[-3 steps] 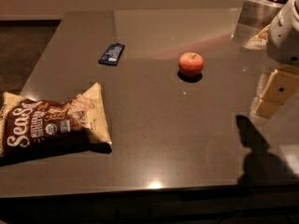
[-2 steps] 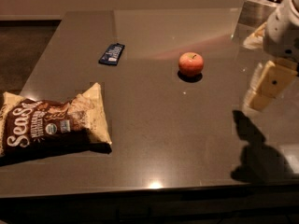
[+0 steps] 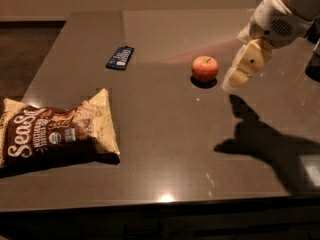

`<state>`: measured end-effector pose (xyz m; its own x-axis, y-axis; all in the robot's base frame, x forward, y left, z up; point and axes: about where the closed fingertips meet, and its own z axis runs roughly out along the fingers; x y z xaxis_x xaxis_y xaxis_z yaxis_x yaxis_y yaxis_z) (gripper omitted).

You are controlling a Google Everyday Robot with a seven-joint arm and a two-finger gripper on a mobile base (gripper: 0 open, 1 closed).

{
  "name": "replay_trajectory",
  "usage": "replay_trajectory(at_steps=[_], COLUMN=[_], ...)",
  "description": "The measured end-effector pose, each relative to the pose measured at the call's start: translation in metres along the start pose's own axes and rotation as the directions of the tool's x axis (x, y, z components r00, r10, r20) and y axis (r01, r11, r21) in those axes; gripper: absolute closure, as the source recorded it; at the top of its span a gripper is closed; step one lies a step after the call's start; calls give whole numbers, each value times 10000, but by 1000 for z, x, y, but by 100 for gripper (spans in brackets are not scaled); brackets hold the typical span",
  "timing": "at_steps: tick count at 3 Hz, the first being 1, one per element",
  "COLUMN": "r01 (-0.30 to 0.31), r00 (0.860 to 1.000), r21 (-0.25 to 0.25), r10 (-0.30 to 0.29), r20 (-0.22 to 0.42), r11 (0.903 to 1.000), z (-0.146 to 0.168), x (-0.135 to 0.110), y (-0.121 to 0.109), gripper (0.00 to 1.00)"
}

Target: Move apple near brown chip bag

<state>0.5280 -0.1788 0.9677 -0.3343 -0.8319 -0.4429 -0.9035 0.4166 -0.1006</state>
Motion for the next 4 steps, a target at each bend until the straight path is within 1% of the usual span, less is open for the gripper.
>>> replay_trajectory(at_steps=[1,2,3,4], r01=[-959,-1520,-1790,-1860], r00=[9953,9884,9835,9817], r21=[292,284,-136,-356], r10=[954,1517,1793,1872], r20=[180,113,256,349], r11=[9950,9880,9838,9819], z=[33,66,100,117], x=[-18,-21,-21,-22], y=[-38,-64,-82,-90], gripper=[0,0,0,0])
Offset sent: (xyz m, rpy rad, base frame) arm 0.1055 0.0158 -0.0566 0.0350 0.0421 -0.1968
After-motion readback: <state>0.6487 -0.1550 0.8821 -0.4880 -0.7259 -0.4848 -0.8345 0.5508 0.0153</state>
